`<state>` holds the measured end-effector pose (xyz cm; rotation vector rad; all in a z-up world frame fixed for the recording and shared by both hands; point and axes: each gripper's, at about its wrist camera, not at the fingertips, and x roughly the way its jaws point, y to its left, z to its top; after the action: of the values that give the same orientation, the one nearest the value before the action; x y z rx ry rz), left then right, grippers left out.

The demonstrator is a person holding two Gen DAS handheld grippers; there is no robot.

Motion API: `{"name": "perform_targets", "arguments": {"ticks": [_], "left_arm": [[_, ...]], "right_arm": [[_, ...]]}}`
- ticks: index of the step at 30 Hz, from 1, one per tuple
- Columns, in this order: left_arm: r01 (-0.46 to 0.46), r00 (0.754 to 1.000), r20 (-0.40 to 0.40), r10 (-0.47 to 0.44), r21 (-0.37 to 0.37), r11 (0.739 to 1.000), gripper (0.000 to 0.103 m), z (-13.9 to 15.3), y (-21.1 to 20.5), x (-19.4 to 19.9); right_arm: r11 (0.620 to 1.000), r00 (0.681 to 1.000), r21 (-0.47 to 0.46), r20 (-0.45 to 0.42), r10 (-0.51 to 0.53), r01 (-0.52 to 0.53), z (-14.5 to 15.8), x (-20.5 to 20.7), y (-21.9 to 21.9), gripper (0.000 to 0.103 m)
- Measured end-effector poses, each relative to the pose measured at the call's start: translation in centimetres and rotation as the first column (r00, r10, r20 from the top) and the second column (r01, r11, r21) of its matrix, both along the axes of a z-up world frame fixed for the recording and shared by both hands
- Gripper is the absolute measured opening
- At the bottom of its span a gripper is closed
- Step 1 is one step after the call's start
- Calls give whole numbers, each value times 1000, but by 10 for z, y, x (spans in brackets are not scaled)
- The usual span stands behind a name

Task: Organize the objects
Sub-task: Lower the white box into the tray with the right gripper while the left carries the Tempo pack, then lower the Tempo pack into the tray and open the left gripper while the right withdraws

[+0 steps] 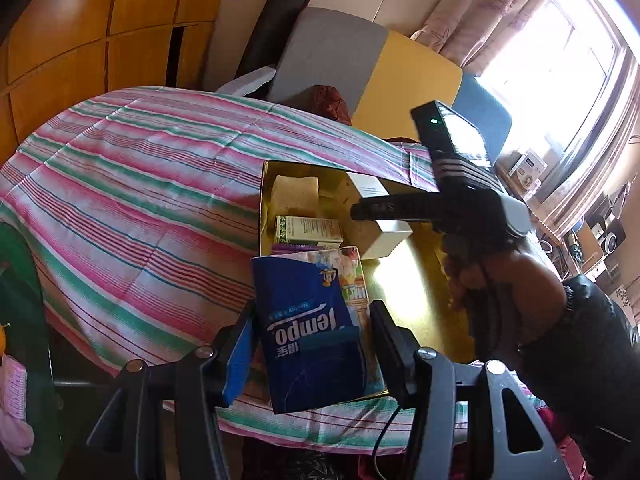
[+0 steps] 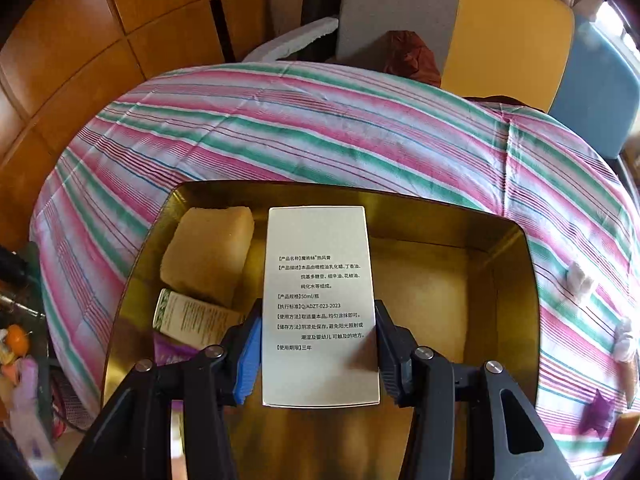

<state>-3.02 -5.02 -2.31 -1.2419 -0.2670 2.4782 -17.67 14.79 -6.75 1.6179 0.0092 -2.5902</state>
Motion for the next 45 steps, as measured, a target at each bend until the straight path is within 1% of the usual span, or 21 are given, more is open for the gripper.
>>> {"name": "perform_targets", "arguments": {"ticks": [7,11,15,16,17,20,23,28,34,38,45], "left_arm": [[-2,1000,5,2,-3,1000,55,-2,1,-2],[10,1000,7,-10,-8,1000,55,-3,6,-3],[40,999,0,-40,-6,999,54,0,16,-4],[48,999,-2,-48,-5,999,54,1,19,-4],[57,998,-3,-57,-7,998,55,2,23,-5],[86,996,11,-86,-5,996,54,2,35,-12],[117,993,17,-117,-18,993,54,2,50,-19],[146,987,66,-144,-24,989,55,-5,76,-40],[156,980,129,-148,-52,986,55,-23,100,-59],[146,978,158,-132,-80,986,55,-32,106,-68],[160,976,167,-141,-107,981,55,-35,110,-61]], "right_arm": [[1000,1000,3,-3,5,-5,-9,-10,-11,50],[998,1000,-55,-14,15,-16,-8,-10,-9,52],[993,1000,-118,-31,-3,-1,0,-1,1,72],[991,999,-134,-42,-9,3,3,2,5,75],[990,998,-143,-53,-20,12,7,7,9,76],[984,995,-173,-80,-57,42,20,23,29,80],[979,989,-193,-112,-96,73,33,45,55,83],[974,975,-183,-154,-162,133,48,88,104,86],[964,955,-156,-174,-239,213,49,139,158,87],[954,941,-139,-180,-288,266,46,161,187,87],[929,913,-120,-182,-366,349,42,189,239,87]]}}
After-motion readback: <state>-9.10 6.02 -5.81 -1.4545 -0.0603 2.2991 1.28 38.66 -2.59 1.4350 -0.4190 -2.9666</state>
